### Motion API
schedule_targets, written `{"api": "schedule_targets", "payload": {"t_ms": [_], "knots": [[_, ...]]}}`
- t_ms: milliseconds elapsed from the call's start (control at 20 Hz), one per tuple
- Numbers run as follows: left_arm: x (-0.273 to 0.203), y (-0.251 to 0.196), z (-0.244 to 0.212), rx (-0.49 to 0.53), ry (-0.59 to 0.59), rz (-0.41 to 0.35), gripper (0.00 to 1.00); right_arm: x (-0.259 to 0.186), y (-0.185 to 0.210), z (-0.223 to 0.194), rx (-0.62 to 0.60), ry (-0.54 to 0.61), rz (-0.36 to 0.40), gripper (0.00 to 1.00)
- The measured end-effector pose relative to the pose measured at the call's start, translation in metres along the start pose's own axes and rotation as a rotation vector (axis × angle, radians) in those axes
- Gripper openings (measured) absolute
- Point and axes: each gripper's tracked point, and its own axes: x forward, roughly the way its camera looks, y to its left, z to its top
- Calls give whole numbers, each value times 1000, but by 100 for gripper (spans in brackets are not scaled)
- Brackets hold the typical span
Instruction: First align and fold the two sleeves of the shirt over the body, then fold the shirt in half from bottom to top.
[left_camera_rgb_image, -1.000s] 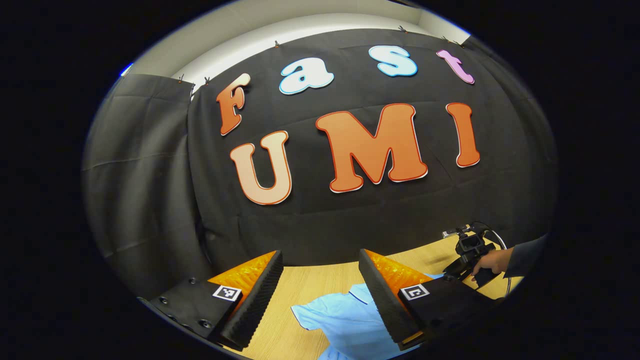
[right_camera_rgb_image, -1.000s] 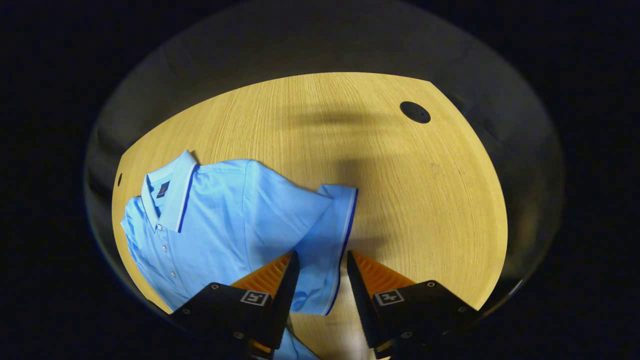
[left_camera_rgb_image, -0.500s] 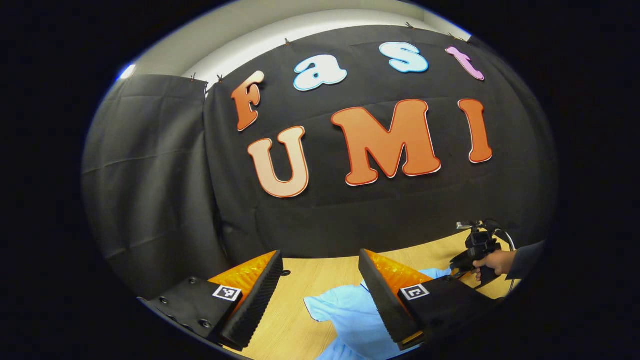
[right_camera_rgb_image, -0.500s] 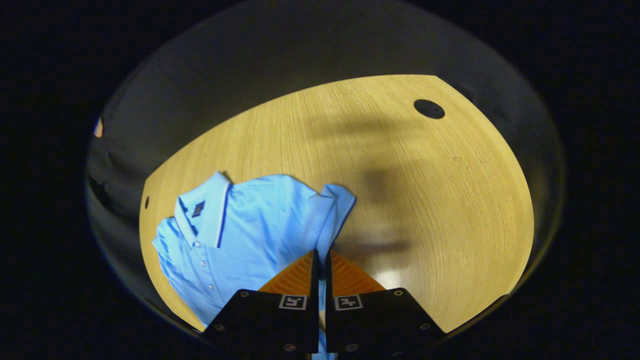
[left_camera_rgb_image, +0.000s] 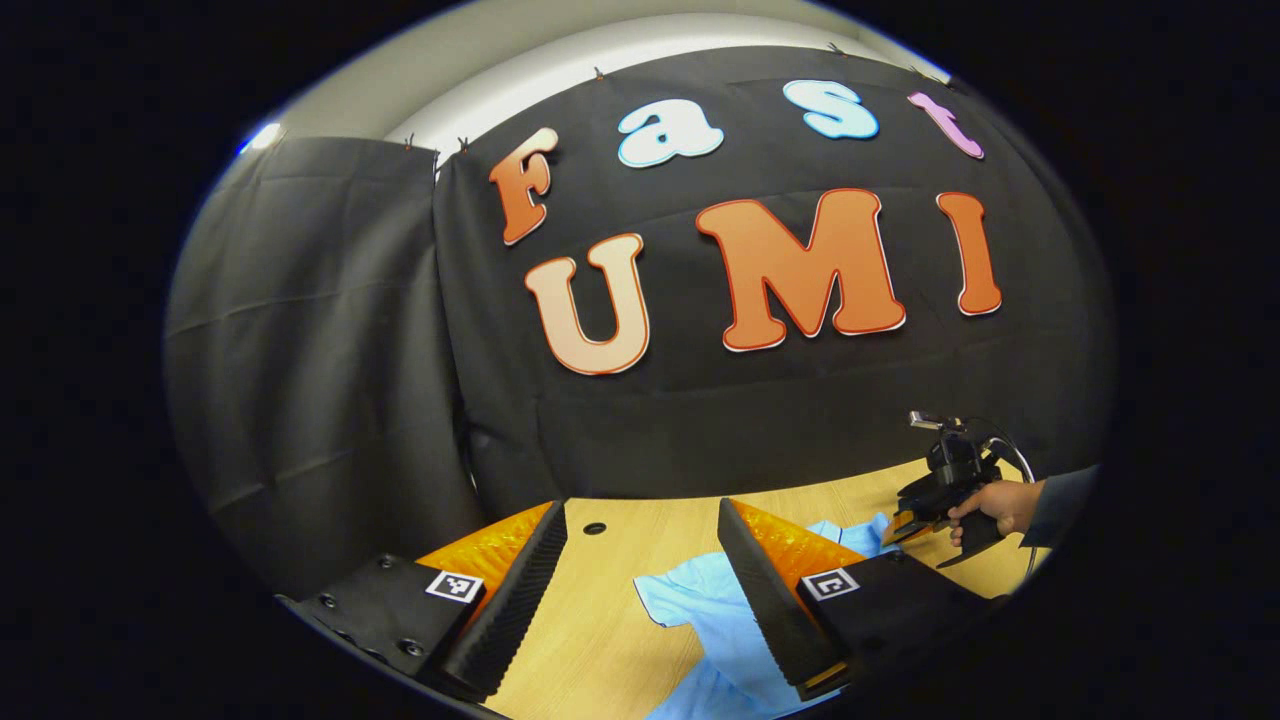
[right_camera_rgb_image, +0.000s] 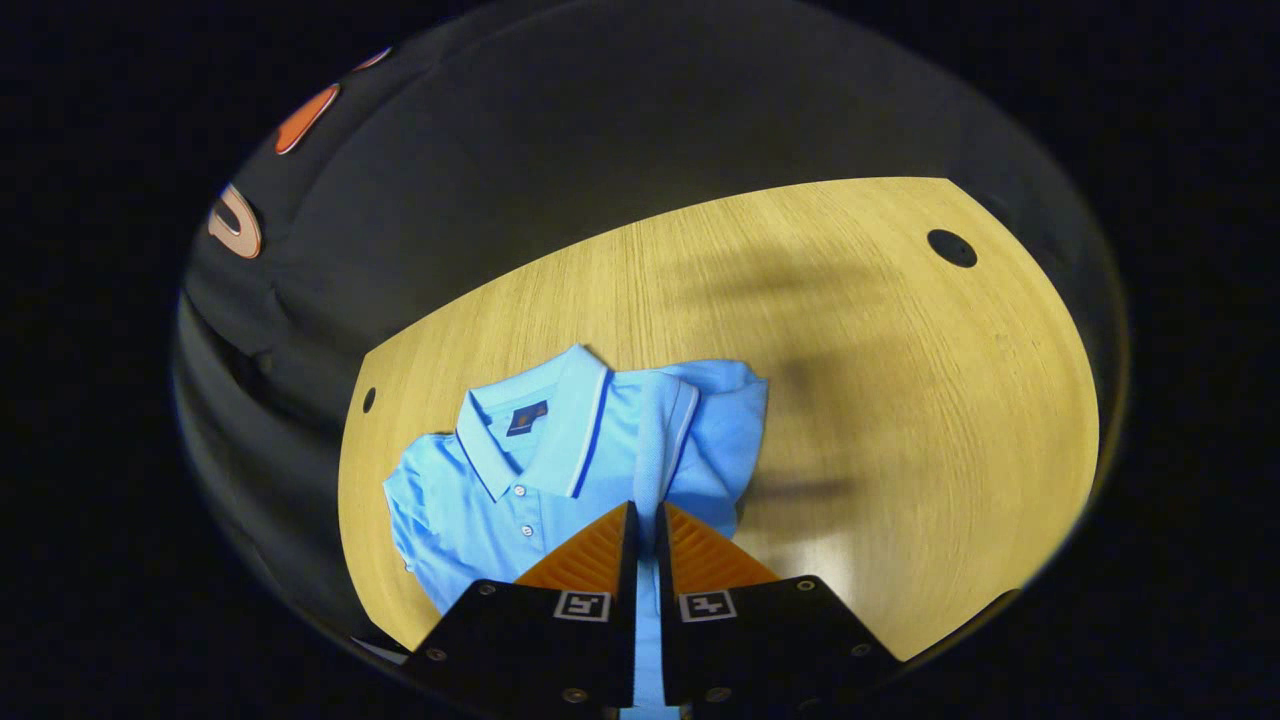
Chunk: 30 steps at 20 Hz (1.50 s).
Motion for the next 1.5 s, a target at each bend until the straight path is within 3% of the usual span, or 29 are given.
{"api": "schedule_targets", "payload": {"t_ms": [50, 200, 250, 300, 400, 450, 500, 550, 600, 700, 750, 800, 900, 1200, 1500], "knots": [[8, 4, -8, -24, 23, -21, 100, -3, 3, 1, -15, -14, -7, 14], [37, 12, -36, -122, 91, -106, 100, -18, 18, 1, -43, -54, -6, 35], [48, 14, -44, -146, 120, -130, 100, -24, 21, 1, -50, -74, -10, 39], [59, 15, -54, -168, 147, -157, 100, -30, 24, 2, -56, -97, -15, 33], [83, 24, -69, -189, 193, -200, 100, -48, 24, 1, -57, -130, -31, 56], [95, 26, -75, -200, 217, -221, 99, -57, 25, -1, -52, -149, -35, 51], [106, 27, -81, -211, 246, -240, 98, -65, 24, -2, -45, -170, -38, 55], [116, 27, -90, -219, 271, -260, 97, -74, 23, -3, -41, -191, -47, 50], [124, 26, -99, -219, 304, -274, 97, -82, 21, -4, -39, -212, -56, 62], [137, 28, -118, -215, 370, -305, 97, -99, 24, -11, -43, -237, -49, 71], [142, 24, -131, -217, 413, -334, 97, -107, 24, -11, -51, -257, -51, 69], [146, 20, -144, -223, 450, -359, 97, -116, 23, -12, -58, -279, -58, 82], [157, 18, -171, -235, 541, -373, 97, -134, 22, -15, -69, -329, -74, 88], [193, 2, -248, -198, 815, -358, 99, -189, 23, -34, -158, -448, -102, 96], [212, -12, -299, -169, 996, -319, 99, -239, 16, -31, -183, -606, -105, 98]]}}
